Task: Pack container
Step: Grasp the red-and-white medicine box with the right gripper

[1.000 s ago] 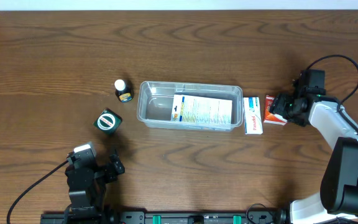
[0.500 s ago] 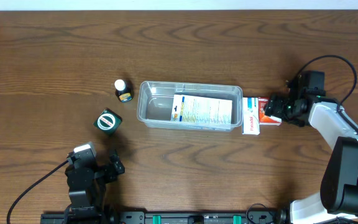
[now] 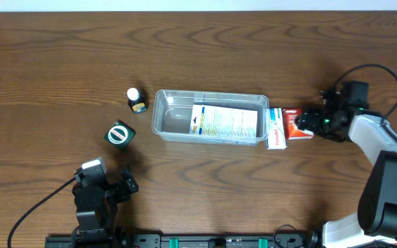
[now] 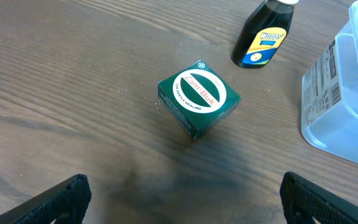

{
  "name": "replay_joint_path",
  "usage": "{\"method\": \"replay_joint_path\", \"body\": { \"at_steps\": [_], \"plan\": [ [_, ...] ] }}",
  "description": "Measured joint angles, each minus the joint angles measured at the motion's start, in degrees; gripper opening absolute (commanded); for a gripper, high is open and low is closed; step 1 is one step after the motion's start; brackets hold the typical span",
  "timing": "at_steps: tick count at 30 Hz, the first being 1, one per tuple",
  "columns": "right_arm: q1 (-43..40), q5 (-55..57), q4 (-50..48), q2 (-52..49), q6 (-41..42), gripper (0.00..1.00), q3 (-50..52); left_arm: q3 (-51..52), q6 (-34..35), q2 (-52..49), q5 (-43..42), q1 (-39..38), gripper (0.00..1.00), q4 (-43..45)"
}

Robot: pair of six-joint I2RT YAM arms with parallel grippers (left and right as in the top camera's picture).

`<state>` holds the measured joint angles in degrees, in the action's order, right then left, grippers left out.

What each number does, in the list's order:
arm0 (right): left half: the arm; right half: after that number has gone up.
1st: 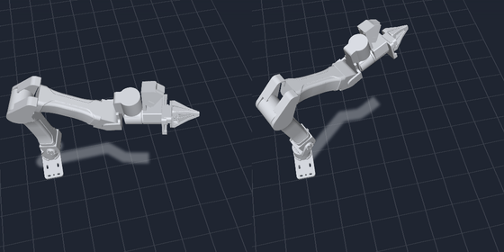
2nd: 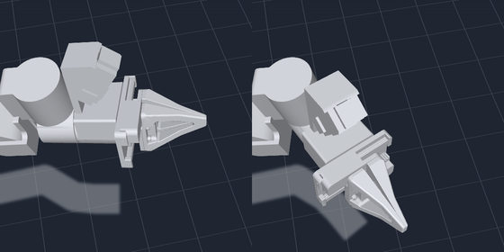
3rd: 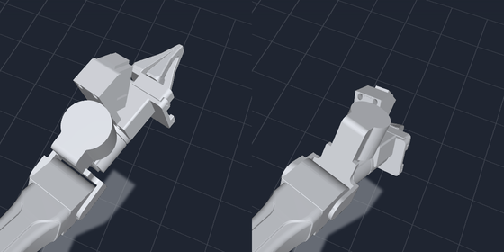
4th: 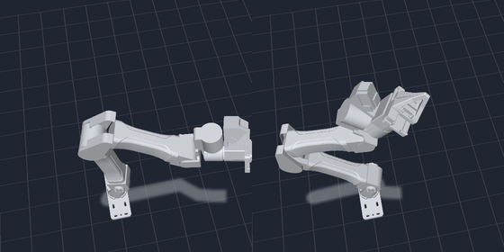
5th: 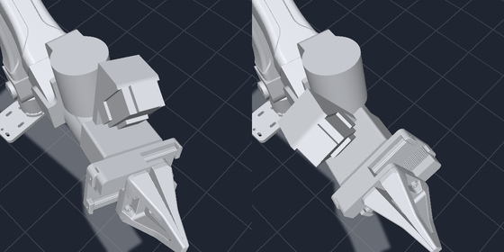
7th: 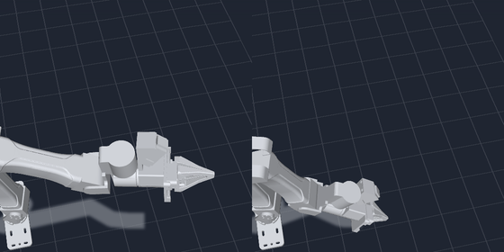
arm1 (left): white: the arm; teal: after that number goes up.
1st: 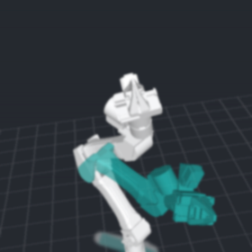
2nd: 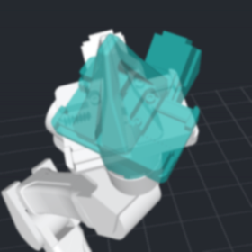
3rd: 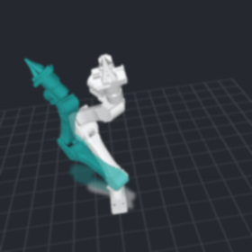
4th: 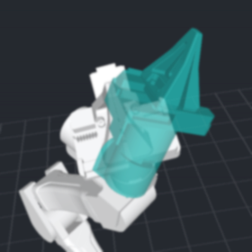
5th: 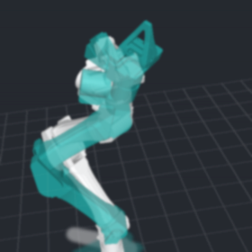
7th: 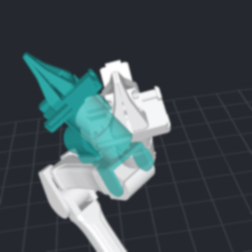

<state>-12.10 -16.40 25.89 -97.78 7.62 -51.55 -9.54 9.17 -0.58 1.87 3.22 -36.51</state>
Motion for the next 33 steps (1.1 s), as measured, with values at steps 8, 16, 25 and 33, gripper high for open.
{"method": "replay_joint_path", "body": {
  "at_steps": [8, 16, 25, 33],
  "plan": [
    [-2.32, -7.21, 3.26, 2.73, -4.46, 0.73, -0.17, 0.00, 0.00, 0.00, -0.02, 0.00, 0.98, 0.00],
    [2.16, -3.93, 7.78, 14.78, -9.77, 0.82, -2.78, 0.00, -0.02, 0.00, 0.00, 0.00, 0.98, 0.00],
    [13.07, 13.77, 9.22, 11.45, -6.71, 0.91, -2.78, 0.00, 0.00, 0.00, -0.02, 0.00, 0.98, -0.02],
    [12.66, 18.43, 5.75, 4.09, -4.83, 0.92, -2.78, 0.00, 0.00, 0.00, -0.02, 0.00, 0.98, -0.02]
  ]
}}
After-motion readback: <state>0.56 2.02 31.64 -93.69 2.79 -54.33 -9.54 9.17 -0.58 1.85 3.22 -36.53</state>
